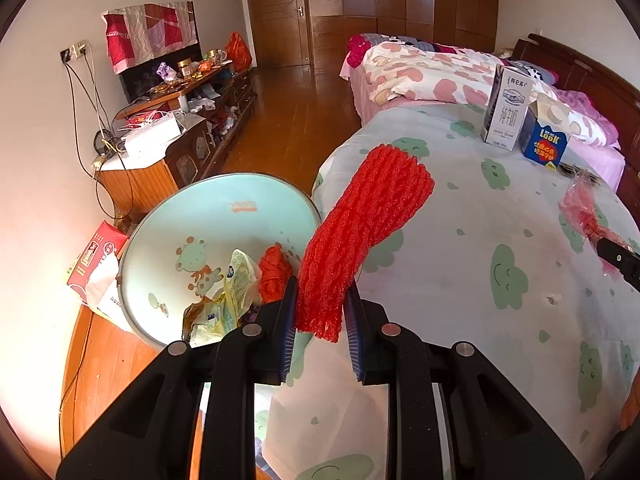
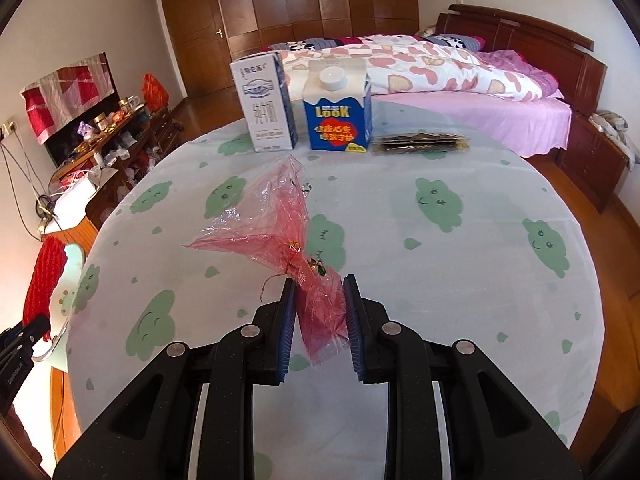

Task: Collect trash
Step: 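Carry the red mesh sleeve and pink bag over the teal bin with both grippers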

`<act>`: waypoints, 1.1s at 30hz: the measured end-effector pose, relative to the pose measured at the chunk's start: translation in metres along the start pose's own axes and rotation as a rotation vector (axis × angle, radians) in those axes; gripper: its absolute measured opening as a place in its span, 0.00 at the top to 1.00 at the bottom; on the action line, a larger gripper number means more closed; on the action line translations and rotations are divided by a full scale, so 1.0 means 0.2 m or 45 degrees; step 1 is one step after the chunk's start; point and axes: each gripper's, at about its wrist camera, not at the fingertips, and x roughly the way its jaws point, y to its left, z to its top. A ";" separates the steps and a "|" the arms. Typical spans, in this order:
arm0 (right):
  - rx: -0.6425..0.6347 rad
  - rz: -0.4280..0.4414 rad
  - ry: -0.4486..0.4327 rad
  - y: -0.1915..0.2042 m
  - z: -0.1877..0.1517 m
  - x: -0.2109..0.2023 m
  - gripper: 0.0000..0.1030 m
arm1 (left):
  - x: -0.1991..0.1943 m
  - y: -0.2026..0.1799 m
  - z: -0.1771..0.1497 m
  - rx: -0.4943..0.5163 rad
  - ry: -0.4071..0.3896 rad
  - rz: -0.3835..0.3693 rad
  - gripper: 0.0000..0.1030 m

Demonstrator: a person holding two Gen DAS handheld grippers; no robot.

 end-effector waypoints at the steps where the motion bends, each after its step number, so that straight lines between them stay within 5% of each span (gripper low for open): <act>1: -0.009 0.009 -0.001 0.03 -0.01 0.00 0.76 | 0.00 0.02 0.00 -0.007 0.001 0.003 0.78; 33: -0.296 0.212 0.012 0.78 -0.14 -0.08 0.76 | -0.01 0.49 -0.01 -0.212 -0.023 0.121 0.78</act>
